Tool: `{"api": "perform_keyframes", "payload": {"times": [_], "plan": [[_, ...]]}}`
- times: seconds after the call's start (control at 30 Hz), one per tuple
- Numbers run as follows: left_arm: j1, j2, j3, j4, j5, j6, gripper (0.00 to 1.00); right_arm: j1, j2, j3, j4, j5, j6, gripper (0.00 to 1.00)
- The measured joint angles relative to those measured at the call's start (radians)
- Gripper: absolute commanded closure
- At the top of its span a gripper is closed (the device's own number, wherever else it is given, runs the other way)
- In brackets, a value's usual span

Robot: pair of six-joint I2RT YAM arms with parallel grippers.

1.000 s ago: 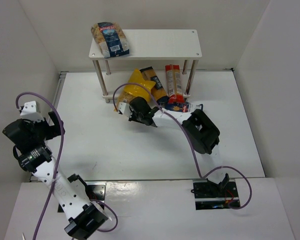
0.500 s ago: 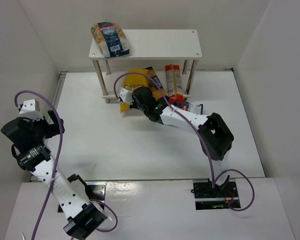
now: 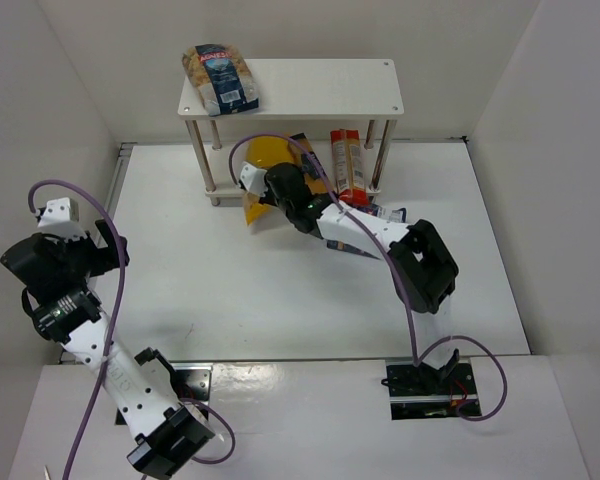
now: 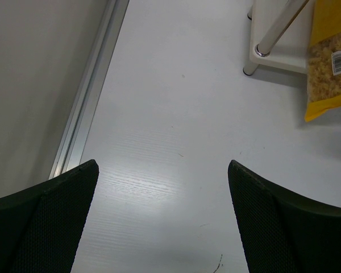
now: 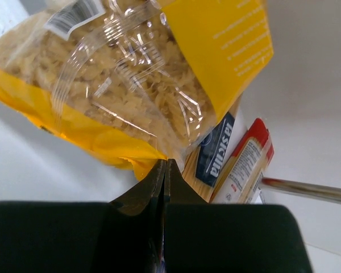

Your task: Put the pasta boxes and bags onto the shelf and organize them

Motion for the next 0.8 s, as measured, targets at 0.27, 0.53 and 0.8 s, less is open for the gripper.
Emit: {"api": "perform_keyframes", "payload": {"times": [0.27,0.53,0.8], "plan": [[0.0,0.016,0.017,-0.005,0.004,0.001,0.0,-0.005,0.056,0.101,0.002,0.0,0.026,1.0],[0.0,0.021,0.017,-0.006,0.005,0.002,0.0,-0.005,0.109,0.172,0.002,0.002,0.044,1.0],[0.0,0.026,0.017,-0.006,0.005,0.004,0.0,-0.006,0.158,0.236,0.002,0.016,0.052,1.0]]}}
